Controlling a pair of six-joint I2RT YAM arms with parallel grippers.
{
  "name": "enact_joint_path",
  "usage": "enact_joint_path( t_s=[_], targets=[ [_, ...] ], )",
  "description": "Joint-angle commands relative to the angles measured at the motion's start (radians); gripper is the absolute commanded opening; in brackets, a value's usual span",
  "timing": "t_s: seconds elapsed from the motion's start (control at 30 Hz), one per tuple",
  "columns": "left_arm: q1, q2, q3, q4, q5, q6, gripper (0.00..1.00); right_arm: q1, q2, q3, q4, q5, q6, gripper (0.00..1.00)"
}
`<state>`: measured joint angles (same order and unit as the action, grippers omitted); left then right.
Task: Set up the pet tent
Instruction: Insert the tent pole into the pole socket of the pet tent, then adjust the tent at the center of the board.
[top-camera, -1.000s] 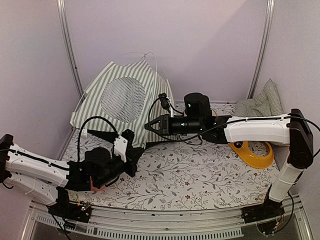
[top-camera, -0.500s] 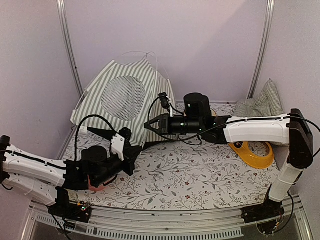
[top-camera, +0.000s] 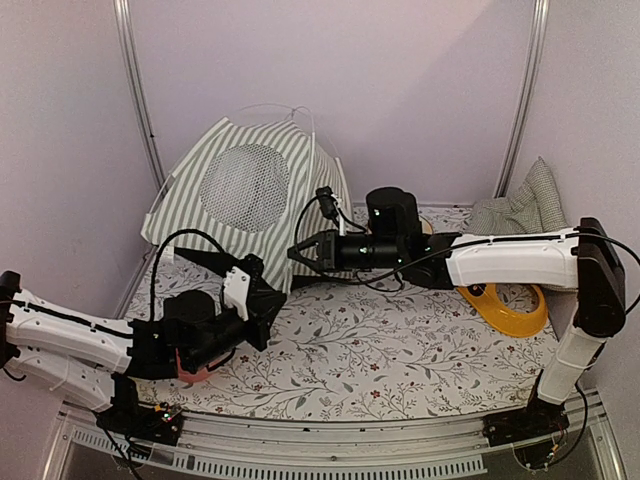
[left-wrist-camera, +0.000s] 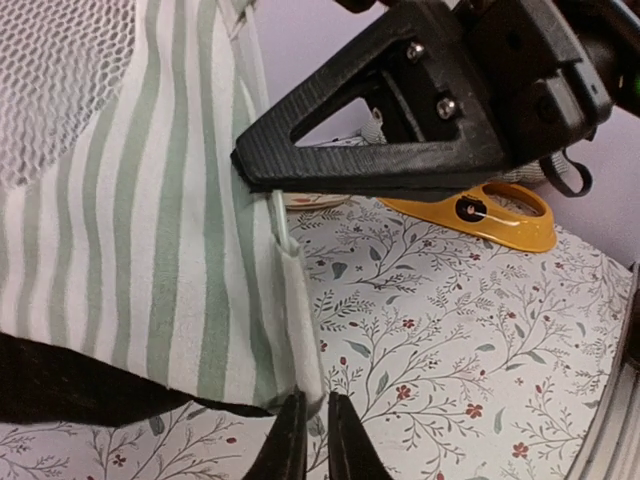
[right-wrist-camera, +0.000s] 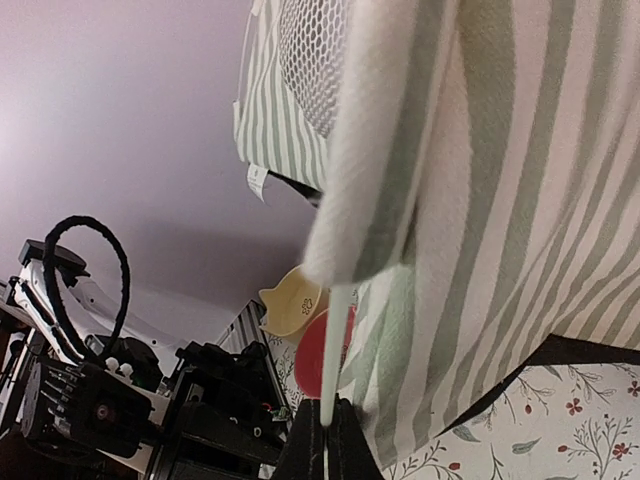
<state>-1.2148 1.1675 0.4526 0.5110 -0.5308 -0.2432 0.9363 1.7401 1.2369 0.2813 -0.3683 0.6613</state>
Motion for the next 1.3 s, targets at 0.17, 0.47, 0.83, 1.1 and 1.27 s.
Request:
enact_joint_path(
  t_s=[0.17, 0.47, 0.83, 1.1, 1.27],
  targets=[
    [0.031, 0.034, 0.040, 0.026, 0.019, -0.022, 0.16, 0.017, 0.035, 0.029, 0.016, 0.040, -0.016, 0.00],
    [0.050, 0.004, 0.034, -0.002, -0.006, -0.060, 0.31, 0.017, 0.033, 0.033, -0.035, 0.097, -0.057, 0.00],
    [0.201, -0.193, -0.032, -0.193, -0.052, -0.333, 0.49, 0.050, -0.004, 0.036, -0.200, 0.241, -0.264, 0.17],
    [0.406, -0.367, -0.017, -0.350, 0.030, -0.376, 0.64, -0.002, -0.106, -0.186, -0.274, 0.414, -0.276, 0.45],
    [0.611, -0.390, 0.078, -0.458, 0.140, -0.324, 0.73, -0.117, -0.238, -0.377, -0.242, 0.412, -0.186, 0.54]
  ],
)
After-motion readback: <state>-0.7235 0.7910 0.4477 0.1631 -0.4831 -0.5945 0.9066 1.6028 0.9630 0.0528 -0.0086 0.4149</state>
